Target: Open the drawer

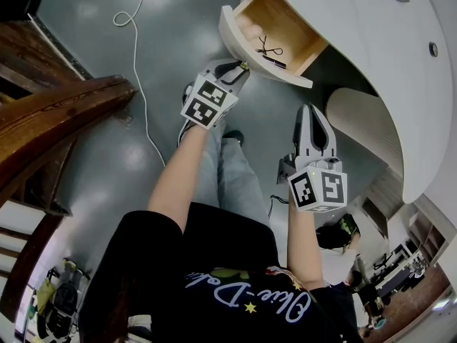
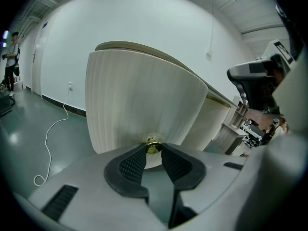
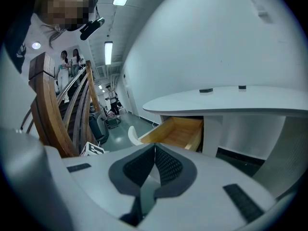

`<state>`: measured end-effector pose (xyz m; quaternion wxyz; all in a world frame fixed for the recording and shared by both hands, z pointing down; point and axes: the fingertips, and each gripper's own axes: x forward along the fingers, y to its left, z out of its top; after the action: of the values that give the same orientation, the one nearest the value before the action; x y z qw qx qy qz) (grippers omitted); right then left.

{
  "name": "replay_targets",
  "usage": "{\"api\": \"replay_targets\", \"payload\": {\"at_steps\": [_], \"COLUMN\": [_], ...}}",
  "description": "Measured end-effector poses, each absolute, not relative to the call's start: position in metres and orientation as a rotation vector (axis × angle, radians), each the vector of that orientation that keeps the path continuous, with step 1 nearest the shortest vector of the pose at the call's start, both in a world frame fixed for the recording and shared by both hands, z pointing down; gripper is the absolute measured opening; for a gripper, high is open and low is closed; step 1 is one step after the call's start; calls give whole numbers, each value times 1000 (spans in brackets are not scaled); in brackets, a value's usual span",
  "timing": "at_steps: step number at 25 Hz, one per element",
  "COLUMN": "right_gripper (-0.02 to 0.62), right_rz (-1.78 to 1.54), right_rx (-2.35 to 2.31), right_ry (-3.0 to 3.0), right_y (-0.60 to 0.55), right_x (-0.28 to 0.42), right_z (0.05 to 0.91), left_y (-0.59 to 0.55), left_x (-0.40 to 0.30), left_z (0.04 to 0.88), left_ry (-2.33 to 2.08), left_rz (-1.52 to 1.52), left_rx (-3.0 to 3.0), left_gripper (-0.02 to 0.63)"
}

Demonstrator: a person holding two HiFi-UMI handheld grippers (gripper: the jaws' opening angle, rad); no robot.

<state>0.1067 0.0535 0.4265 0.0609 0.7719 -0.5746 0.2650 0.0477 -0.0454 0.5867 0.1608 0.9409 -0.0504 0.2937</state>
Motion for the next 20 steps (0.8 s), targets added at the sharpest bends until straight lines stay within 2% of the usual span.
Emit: {"api": "replay_targets", "payload": {"at_steps": [20], "right_gripper": [2], "right_rz": [804], "right_rx": [2321], "right_ry": [-1759], "right_y": [54], "right_x": [90], "right_z": [427], "left_y": [-37], "left_x": [31], "left_z": [589], "left_ry": [-144], "left_rz": [842], "left_rx": [2687], "left_gripper": [97]}}
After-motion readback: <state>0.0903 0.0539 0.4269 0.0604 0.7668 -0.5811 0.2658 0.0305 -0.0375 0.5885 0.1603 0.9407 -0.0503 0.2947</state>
